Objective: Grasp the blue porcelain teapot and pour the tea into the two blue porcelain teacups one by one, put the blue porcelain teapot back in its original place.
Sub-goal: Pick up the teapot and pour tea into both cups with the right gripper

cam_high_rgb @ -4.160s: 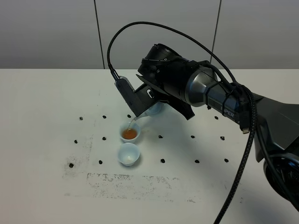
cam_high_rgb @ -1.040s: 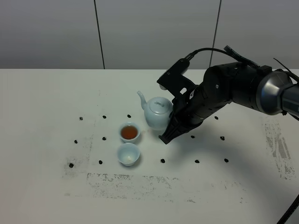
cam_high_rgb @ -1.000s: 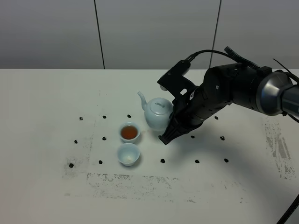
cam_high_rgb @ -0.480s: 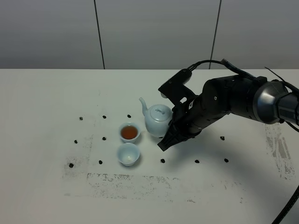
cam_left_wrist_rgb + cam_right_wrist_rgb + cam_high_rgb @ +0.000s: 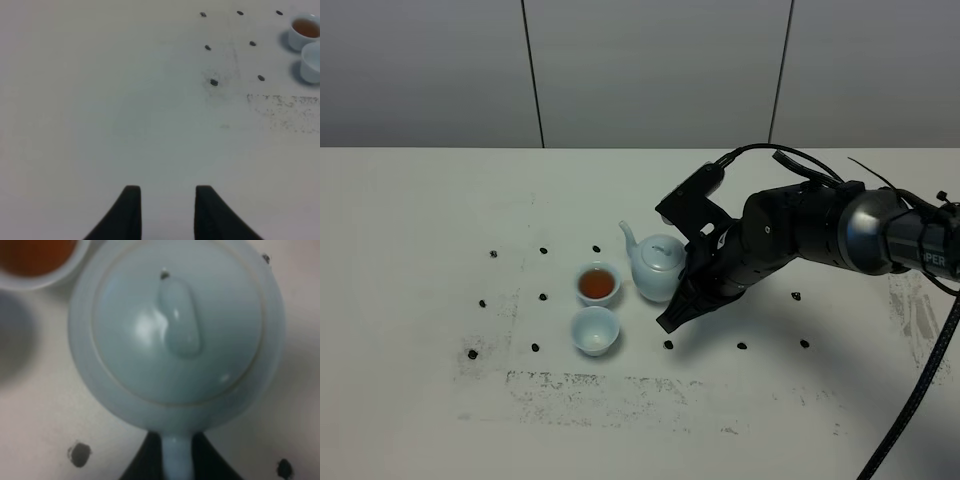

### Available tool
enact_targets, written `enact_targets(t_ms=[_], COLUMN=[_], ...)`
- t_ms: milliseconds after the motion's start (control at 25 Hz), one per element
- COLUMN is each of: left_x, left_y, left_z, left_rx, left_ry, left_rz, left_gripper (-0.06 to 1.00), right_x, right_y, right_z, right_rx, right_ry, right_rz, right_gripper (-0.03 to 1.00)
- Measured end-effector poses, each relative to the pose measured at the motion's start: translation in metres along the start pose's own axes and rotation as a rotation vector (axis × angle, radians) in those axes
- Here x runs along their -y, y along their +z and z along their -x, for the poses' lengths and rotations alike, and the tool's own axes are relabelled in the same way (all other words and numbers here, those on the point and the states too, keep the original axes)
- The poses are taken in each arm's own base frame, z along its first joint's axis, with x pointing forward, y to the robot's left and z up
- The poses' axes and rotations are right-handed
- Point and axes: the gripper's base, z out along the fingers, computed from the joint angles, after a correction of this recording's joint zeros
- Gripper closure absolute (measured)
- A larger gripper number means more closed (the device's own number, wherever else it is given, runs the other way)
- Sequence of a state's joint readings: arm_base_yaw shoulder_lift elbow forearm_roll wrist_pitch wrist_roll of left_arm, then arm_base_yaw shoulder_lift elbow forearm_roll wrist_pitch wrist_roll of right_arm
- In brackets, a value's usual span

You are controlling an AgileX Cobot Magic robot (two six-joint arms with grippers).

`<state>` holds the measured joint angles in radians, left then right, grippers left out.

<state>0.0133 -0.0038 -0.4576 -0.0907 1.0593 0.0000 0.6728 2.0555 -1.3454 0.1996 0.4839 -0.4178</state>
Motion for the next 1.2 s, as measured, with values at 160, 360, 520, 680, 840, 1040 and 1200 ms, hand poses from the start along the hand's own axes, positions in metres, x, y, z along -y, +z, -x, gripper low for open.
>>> enact_targets(t_ms=[160, 360, 520, 680, 840, 1040, 1200], left_x=[0.0, 0.0, 0.0, 0.0, 0.0, 0.0, 0.0], left_y=[0.0, 0.0, 0.0, 0.0, 0.0, 0.0, 0.0], left_z=[0.0, 0.0, 0.0, 0.0, 0.0, 0.0, 0.0], left_rx=[0.0, 0.0, 0.0, 0.0, 0.0, 0.0, 0.0], left_ry=[0.0, 0.0, 0.0, 0.0, 0.0, 0.0, 0.0], left_rz=[0.0, 0.0, 0.0, 0.0, 0.0, 0.0, 0.0], left_gripper=[0.65, 0.65, 0.65, 0.65, 0.65, 0.65, 0.65], right_x=[0.001, 0.0, -0.001, 0.0, -0.001, -0.002, -0.007], right_y=[-0.009, -0.053, -0.083, -0.088, -0.088, -0.089, -0.088], right_z=[0.002, 0.013, 0.012, 0.004, 0.002, 0.006, 0.02], right_rx=[0.009, 0.053, 0.022, -0.064, -0.08, -0.081, -0.083], right_ry=[-0.021, -0.126, -0.349, -0.623, -0.779, -0.895, -0.946], right_rz=[-0.011, -0.036, -0.051, -0.01, 0.002, -0.023, -0.038], right_gripper=[0.94, 0.94, 0.94, 0.94, 0.94, 0.94, 0.94])
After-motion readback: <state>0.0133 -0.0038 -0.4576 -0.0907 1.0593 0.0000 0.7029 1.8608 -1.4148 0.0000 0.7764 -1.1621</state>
